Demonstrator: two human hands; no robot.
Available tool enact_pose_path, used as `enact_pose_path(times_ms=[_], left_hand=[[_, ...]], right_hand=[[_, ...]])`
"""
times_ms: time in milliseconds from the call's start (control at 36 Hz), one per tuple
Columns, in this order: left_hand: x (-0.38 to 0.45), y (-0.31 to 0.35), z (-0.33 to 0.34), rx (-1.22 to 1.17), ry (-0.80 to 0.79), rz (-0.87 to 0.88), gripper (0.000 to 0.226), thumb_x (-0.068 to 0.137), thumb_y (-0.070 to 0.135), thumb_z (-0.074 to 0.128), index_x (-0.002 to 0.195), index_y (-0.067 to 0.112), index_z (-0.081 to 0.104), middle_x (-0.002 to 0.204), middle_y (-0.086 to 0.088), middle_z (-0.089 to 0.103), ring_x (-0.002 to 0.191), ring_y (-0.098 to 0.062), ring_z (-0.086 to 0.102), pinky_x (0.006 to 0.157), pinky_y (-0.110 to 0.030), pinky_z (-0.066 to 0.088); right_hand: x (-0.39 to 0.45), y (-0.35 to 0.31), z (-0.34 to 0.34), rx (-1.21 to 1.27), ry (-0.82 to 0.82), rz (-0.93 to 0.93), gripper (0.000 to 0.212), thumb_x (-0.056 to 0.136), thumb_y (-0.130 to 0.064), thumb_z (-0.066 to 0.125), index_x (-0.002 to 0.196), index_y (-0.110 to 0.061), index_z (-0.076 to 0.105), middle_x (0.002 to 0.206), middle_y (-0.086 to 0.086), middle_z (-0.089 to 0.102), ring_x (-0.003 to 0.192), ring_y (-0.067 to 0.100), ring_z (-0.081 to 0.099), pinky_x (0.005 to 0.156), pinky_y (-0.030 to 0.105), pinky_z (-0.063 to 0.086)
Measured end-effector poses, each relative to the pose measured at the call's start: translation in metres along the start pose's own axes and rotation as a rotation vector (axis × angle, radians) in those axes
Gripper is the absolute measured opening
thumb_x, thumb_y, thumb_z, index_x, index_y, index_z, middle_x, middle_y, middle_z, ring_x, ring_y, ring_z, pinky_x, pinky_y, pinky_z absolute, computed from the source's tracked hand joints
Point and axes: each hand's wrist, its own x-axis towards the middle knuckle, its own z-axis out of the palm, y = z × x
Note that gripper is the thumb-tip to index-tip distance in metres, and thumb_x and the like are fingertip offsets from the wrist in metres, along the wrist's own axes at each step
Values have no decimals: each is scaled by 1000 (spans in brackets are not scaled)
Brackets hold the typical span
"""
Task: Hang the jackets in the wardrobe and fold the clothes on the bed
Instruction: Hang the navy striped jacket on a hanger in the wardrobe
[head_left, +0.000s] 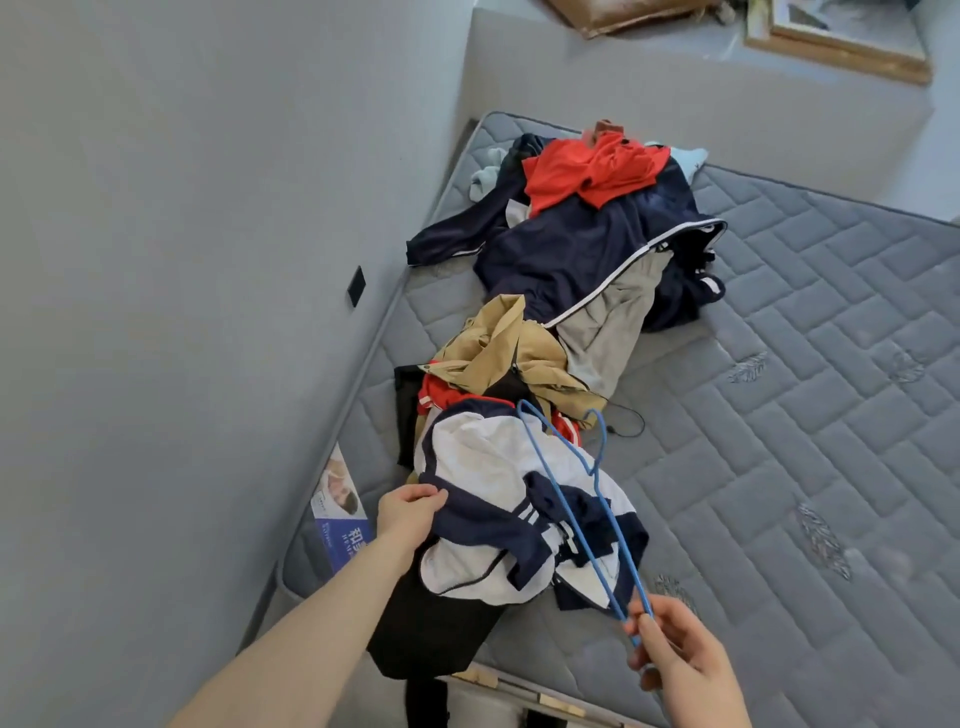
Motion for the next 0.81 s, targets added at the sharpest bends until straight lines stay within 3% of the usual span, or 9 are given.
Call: enact_pose_path(times_ms=[139, 222, 306, 389, 444, 528, 639, 750, 806], left_hand=[[-73, 31, -27, -72, -103, 166, 10, 89, 22, 78, 86, 15, 72, 86, 3, 73, 97, -18, 66, 71, -27, 51], [-125, 59, -48, -120, -168, 290, 15, 91, 14, 75, 77, 18, 70, 78, 4, 71, 88, -15, 66, 71, -23, 50], [-178, 92, -73, -127, -236, 425, 29, 93, 14, 72, 70, 32, 69, 78, 11, 71, 82, -2, 66, 68, -15, 50], [-229, 123, -96, -131, -268, 556, 28, 94, 17, 71, 74, 35, 67, 81, 13, 69, 85, 0, 64, 75, -16, 52], [-255, 141, -108, -154, -265, 632, 28, 94, 16, 71, 74, 35, 66, 82, 12, 69, 86, -3, 64, 77, -20, 52], [-288, 160, -118, -262, -249, 683, 32, 94, 14, 71, 70, 34, 66, 80, 8, 66, 82, -8, 61, 75, -22, 49], [-324, 174, -117, -395, -196, 724, 25, 94, 6, 68, 76, 23, 64, 73, 8, 66, 73, -5, 60, 66, -15, 49], [-359, 180, -110, -498, -104, 734, 19, 93, 4, 68, 81, 17, 62, 76, 1, 66, 74, -10, 61, 67, -18, 50], [-370, 181, -114, -515, -22, 772, 16, 93, 6, 69, 83, 17, 64, 82, -1, 67, 77, -11, 61, 69, -19, 51]], right_hand=[[-24, -17, 1, 49, 47, -17, 17, 99, 8, 53, 93, -2, 66, 70, 5, 70, 39, 11, 42, 37, 17, 33], [-40, -33, 0, 28, 33, -58, 20, 100, 7, 53, 91, -7, 64, 74, 6, 70, 39, 8, 33, 39, 14, 31], [-58, -52, 1, -77, 2, -126, 21, 101, -2, 57, 89, -19, 62, 80, 2, 72, 49, 2, 47, 51, 10, 38], [-78, -78, 5, -168, -25, -203, 25, 96, -14, 66, 88, -37, 58, 85, -11, 68, 77, 15, 63, 74, 27, 46], [-97, -99, 8, -165, -87, -244, 28, 90, -24, 74, 86, -43, 55, 87, -14, 66, 70, 12, 59, 71, 31, 47], [-125, -128, 15, -108, -206, -338, 40, 77, -26, 88, 86, -44, 54, 91, -9, 67, 62, 3, 54, 64, 18, 48], [-149, -164, 30, -79, -396, -418, 61, 55, -40, 91, 102, -37, 52, 93, -9, 70, 68, 7, 65, 62, 24, 54], [-157, -193, 46, -66, -488, -525, 68, 54, -40, 91, 108, -31, 52, 91, -19, 70, 71, -2, 65, 57, 15, 51], [-155, -206, 51, -53, -496, -568, 52, 66, -38, 90, 106, -28, 57, 96, -17, 71, 83, 0, 69, 64, 16, 53]])
